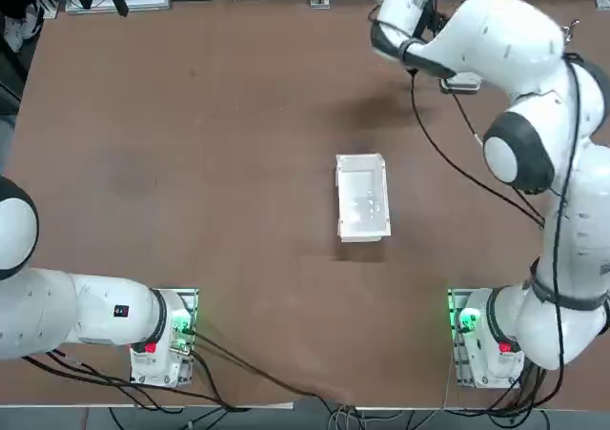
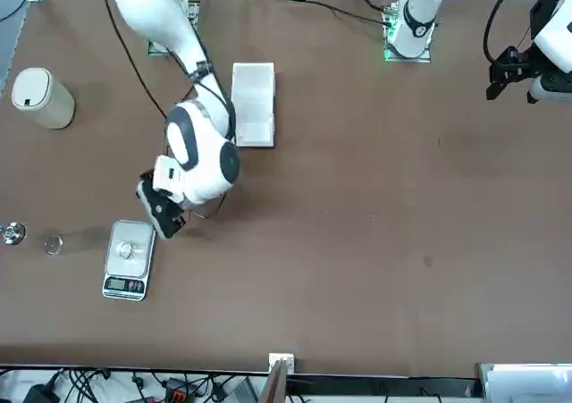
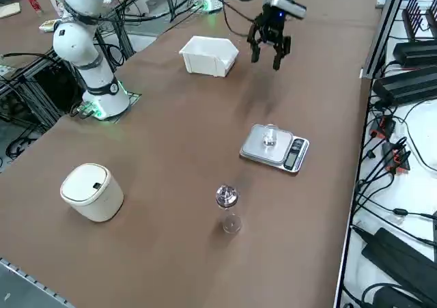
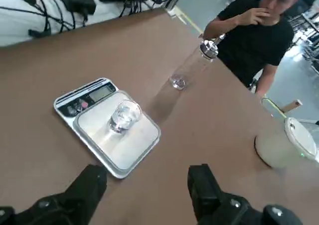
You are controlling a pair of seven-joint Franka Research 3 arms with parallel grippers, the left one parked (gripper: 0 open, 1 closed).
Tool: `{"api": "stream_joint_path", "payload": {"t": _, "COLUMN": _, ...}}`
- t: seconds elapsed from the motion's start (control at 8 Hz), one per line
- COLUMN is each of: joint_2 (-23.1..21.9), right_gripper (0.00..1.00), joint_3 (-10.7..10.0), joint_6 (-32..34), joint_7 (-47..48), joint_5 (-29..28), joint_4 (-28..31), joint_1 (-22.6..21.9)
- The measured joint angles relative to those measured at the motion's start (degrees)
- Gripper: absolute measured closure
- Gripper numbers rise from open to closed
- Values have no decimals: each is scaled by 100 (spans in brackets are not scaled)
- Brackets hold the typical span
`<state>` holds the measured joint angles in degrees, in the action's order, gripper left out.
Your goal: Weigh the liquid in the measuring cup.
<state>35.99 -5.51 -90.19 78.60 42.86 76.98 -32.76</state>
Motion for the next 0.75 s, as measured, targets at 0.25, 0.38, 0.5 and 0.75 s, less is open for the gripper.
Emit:
{"api": "stream_joint_path", "payload": {"t": 0.25, "joint_2": -489, "right_gripper": 0, "joint_3": -53, "joint_6": 77, "joint_7": -1194, "joint_5": -277, "joint_4": -7, "joint_1": 162}}
{"api": "stream_joint_path", "payload": {"t": 0.38, "joint_2": -817, "right_gripper": 0, "joint_3": -70, "joint_6": 204, "joint_7": -1963, "joint_5": -530, "joint_4": -17, "joint_1": 344}}
{"api": "stream_joint_path", "payload": {"t": 0.5, "joint_2": -1201, "right_gripper": 0, "joint_3": -80, "joint_6": 344, "joint_7": -2839, "joint_5": -860, "joint_4": -20, "joint_1": 577}}
{"api": "stream_joint_path", "payload": {"t": 0.75, "joint_2": -1873, "right_gripper": 0, "joint_3": -99, "joint_6": 459, "joint_7": -4501, "joint_5": -1792, "joint_4": -8, "joint_1": 1130}}
